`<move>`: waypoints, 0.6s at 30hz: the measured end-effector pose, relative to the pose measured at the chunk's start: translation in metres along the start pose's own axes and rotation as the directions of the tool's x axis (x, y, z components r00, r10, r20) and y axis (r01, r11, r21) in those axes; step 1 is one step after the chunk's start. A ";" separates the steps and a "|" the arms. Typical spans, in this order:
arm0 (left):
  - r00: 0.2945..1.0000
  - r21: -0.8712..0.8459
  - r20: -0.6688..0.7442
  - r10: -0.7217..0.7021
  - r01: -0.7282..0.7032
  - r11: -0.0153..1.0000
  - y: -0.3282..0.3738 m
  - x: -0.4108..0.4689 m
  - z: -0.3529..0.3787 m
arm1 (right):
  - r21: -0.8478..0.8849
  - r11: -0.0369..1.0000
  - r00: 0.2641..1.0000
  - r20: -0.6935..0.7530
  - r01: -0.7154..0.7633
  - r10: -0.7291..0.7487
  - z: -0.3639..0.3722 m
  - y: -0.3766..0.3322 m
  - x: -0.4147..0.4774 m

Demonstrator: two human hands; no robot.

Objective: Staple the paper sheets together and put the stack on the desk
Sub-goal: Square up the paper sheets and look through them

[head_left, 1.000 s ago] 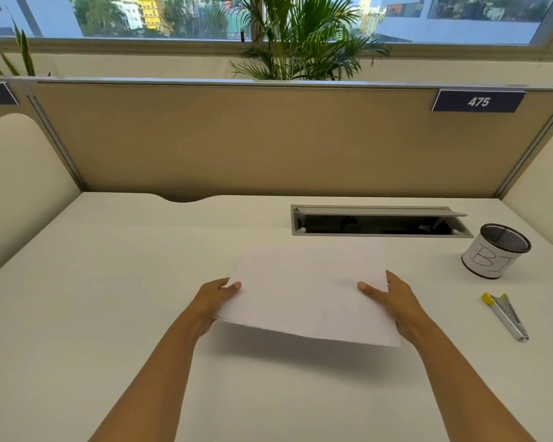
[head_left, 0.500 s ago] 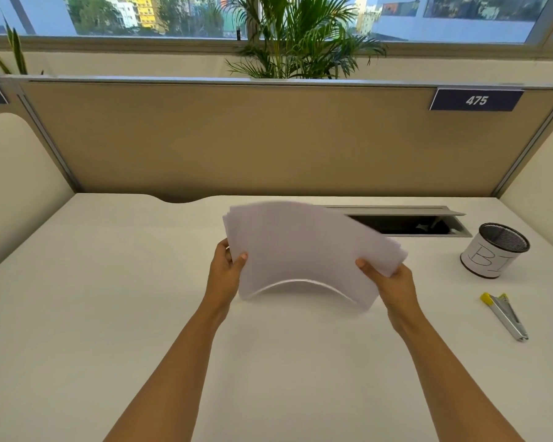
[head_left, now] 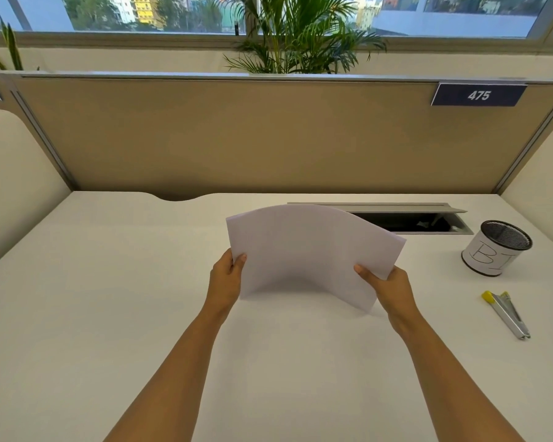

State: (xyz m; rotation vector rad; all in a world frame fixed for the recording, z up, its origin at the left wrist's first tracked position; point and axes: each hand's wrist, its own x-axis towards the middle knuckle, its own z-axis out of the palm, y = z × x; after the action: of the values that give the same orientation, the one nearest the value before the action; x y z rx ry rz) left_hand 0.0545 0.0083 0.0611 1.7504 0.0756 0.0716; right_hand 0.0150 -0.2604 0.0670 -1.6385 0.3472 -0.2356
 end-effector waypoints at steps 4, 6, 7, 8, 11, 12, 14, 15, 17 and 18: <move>1.000 0.046 -0.016 -0.007 0.008 0.999 0.001 0.001 -0.001 | -0.028 0.999 1.000 0.016 -0.021 0.022 -0.002 0.002 0.001; 0.999 0.052 -0.037 -0.007 0.009 0.999 0.004 0.004 -0.003 | -0.020 1.000 1.000 0.021 -0.009 0.009 -0.004 -0.003 0.002; 0.999 0.054 -0.048 -0.009 0.012 0.998 0.006 0.006 -0.005 | -0.001 1.000 1.000 0.020 -0.006 0.006 -0.006 -0.006 0.002; 0.998 0.056 -0.060 -0.013 0.017 0.998 0.008 0.008 -0.006 | 0.022 1.000 1.000 0.017 -0.009 0.008 -0.008 -0.008 0.002; 0.997 0.067 -0.066 -0.038 0.042 0.997 0.016 0.013 -0.012 | 0.029 0.999 0.999 0.011 -0.030 0.030 -0.016 -0.012 0.003; 0.997 0.066 -0.052 -0.053 0.057 0.996 0.018 0.015 -0.014 | 0.022 0.999 0.999 0.018 -0.046 0.046 -0.018 -0.012 0.004; 0.996 0.054 -0.010 -0.093 0.094 0.994 0.021 0.018 -0.018 | 0.022 0.996 0.996 0.039 -0.086 0.085 -0.023 -0.011 0.005; 0.993 0.043 0.008 -0.114 0.114 0.993 0.021 0.019 -0.020 | 0.028 0.994 0.993 0.049 -0.105 0.103 -0.024 -0.011 0.006; 0.989 0.015 0.034 -0.146 0.145 0.989 0.021 0.020 -0.022 | 0.039 0.991 0.990 0.059 -0.127 0.125 -0.027 -0.011 0.005; 0.987 0.005 0.045 -0.153 0.153 0.988 0.021 0.019 -0.023 | 0.046 0.991 0.990 0.060 -0.129 0.126 -0.027 -0.011 0.004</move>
State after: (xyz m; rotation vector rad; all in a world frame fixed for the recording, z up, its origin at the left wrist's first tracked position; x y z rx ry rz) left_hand 0.0718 0.0290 0.0861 1.7411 0.1768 -0.0799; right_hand 0.0104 -0.2861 0.0807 -1.5645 0.3981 -0.1001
